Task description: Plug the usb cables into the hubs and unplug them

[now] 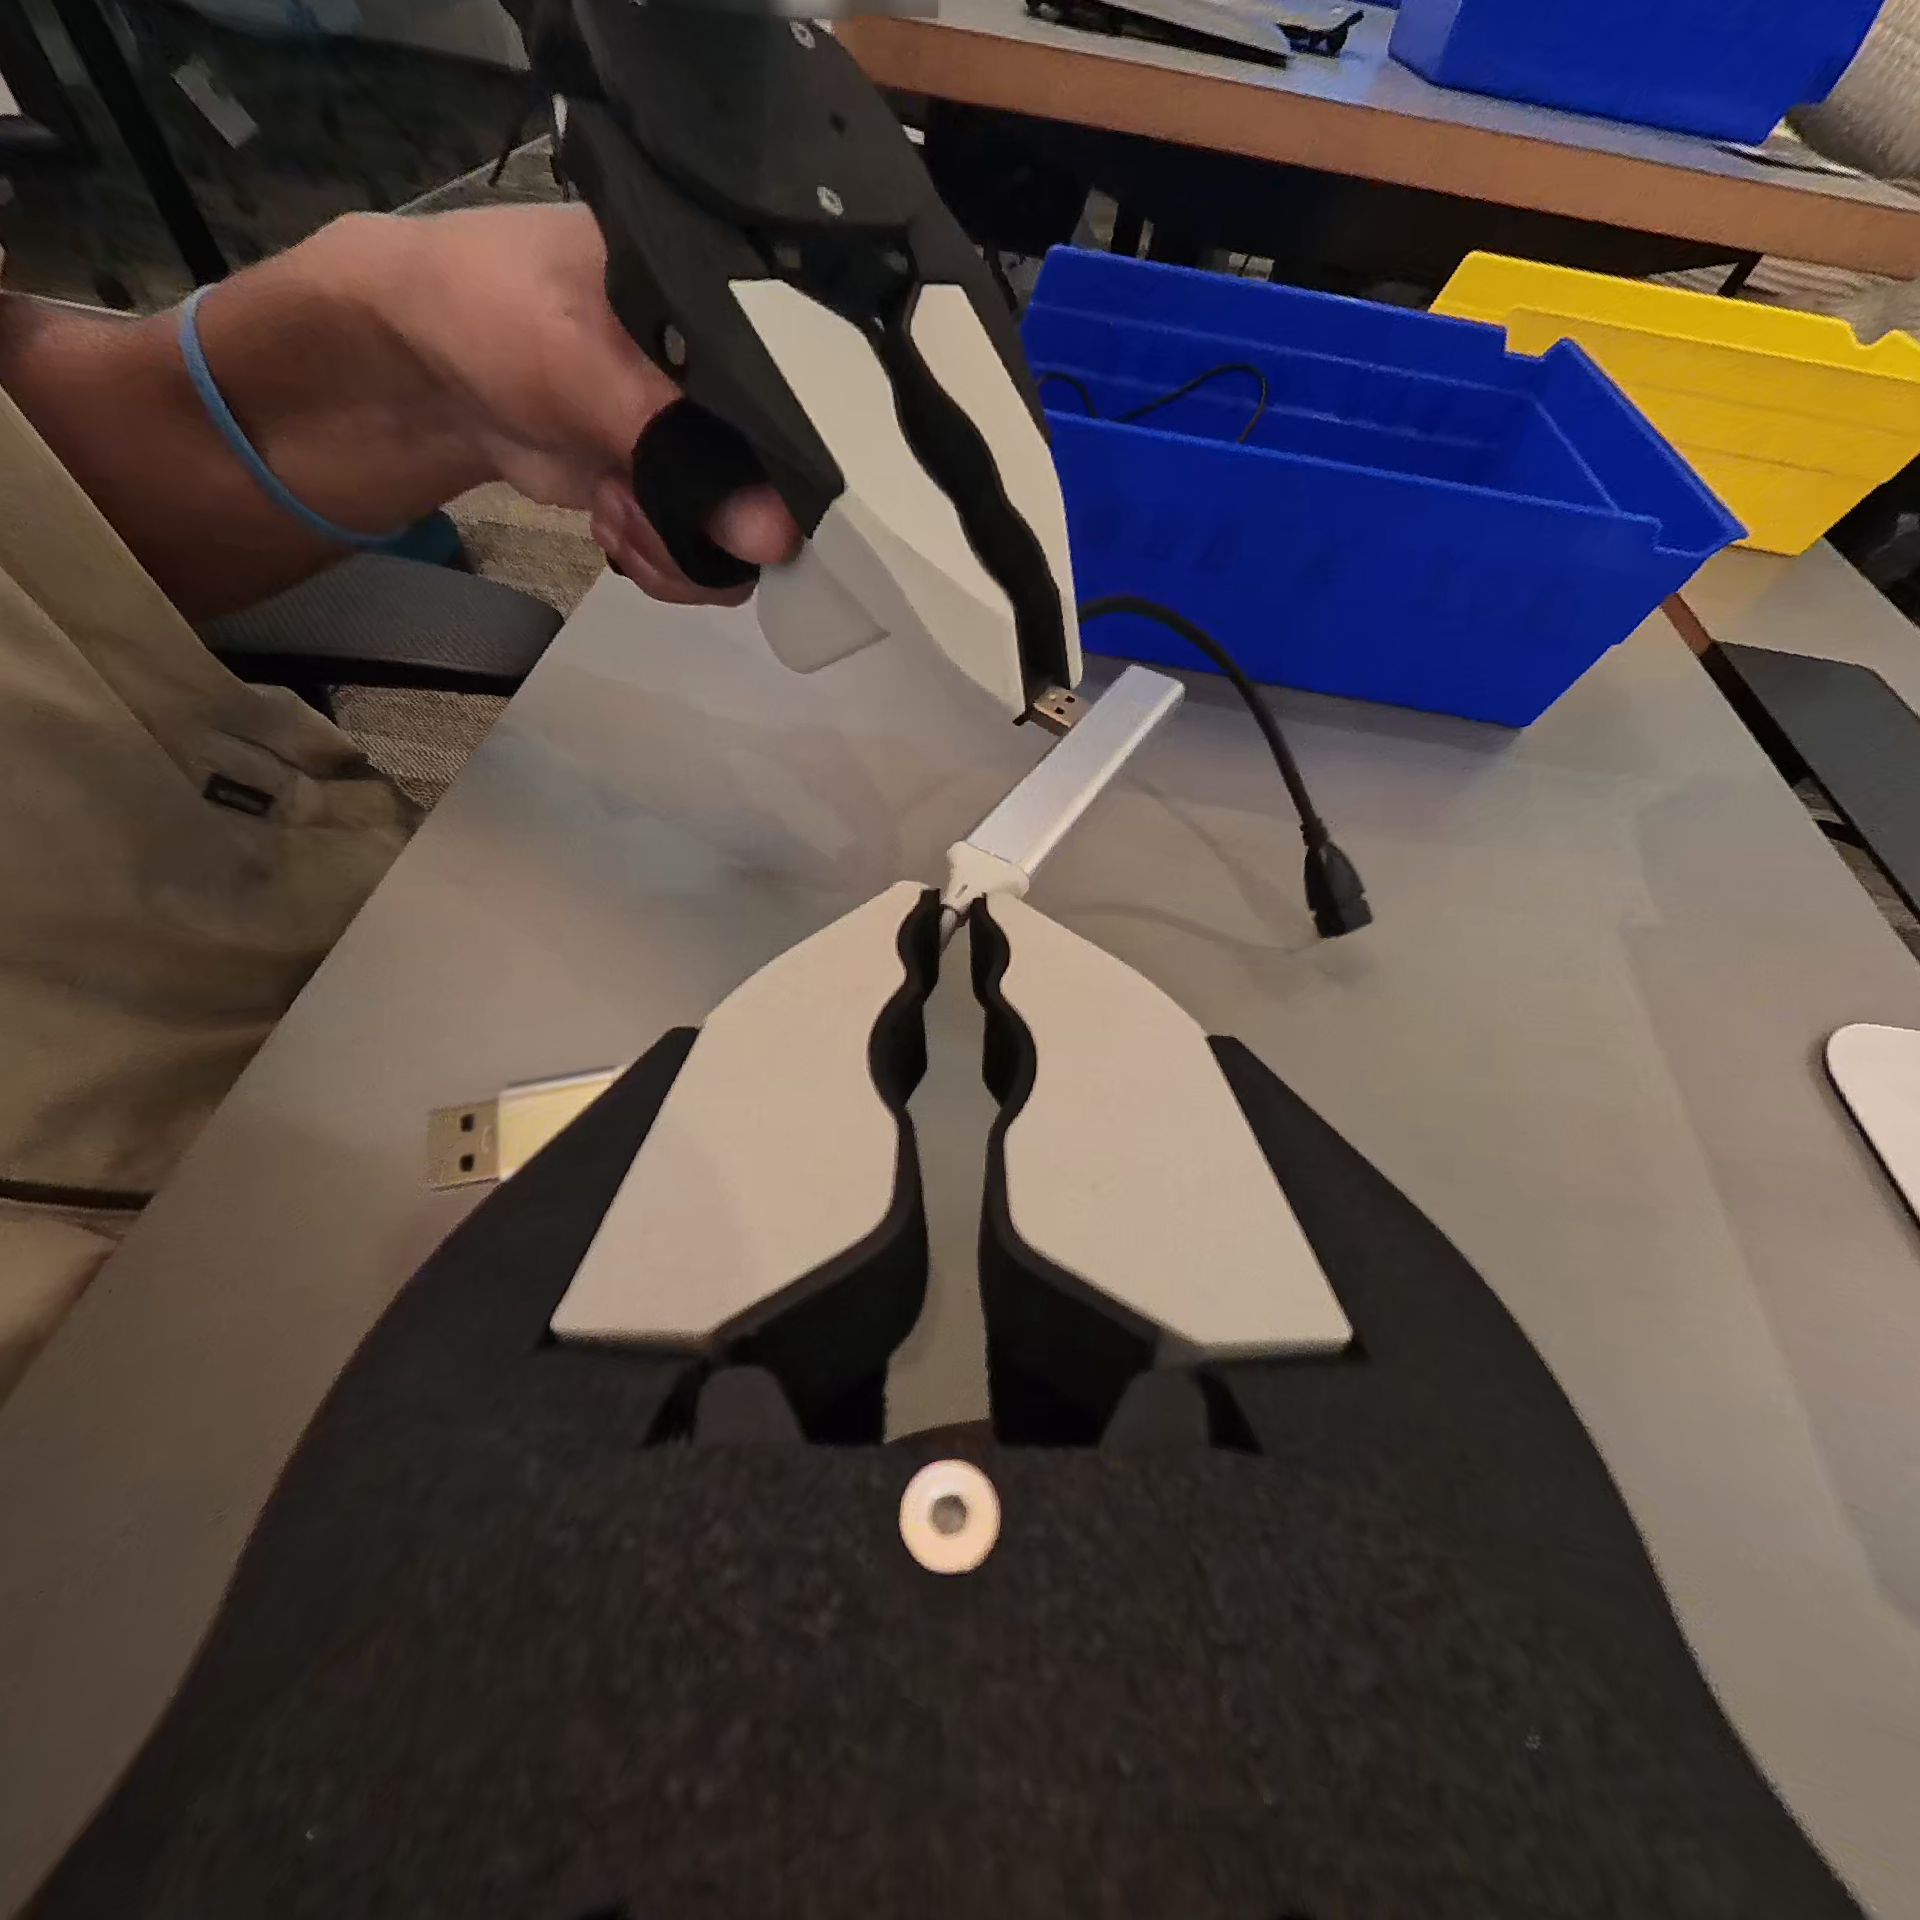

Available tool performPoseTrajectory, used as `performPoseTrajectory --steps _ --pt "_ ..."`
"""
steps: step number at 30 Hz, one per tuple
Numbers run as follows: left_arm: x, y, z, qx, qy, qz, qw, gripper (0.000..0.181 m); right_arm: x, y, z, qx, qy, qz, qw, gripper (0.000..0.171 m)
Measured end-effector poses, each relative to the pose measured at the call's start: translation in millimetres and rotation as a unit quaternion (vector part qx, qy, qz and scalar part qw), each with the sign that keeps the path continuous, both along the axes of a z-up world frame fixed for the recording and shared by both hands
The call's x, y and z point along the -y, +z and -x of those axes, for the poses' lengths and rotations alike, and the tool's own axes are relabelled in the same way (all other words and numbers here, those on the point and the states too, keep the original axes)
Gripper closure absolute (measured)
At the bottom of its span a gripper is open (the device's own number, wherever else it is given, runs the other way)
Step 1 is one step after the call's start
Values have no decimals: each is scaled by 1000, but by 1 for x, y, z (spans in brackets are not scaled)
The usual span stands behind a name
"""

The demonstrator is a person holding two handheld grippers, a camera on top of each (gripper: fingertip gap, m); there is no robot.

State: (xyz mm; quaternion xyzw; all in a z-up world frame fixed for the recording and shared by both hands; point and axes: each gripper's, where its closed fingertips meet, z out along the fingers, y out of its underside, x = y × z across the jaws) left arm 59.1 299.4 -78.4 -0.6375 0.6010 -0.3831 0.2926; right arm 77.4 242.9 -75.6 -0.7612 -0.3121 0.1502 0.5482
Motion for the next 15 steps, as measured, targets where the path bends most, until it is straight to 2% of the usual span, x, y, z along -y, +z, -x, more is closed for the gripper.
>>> performPoseTrajectory --steps 9,15 --pt "-2 -5 1 -11 3 -27 1000 165 -2 -5 2 11 14 11 1000 166" --pt "-7 -25 5 -31 23 -73 997 165 -9 -28 1 33 -9 54 998 166"
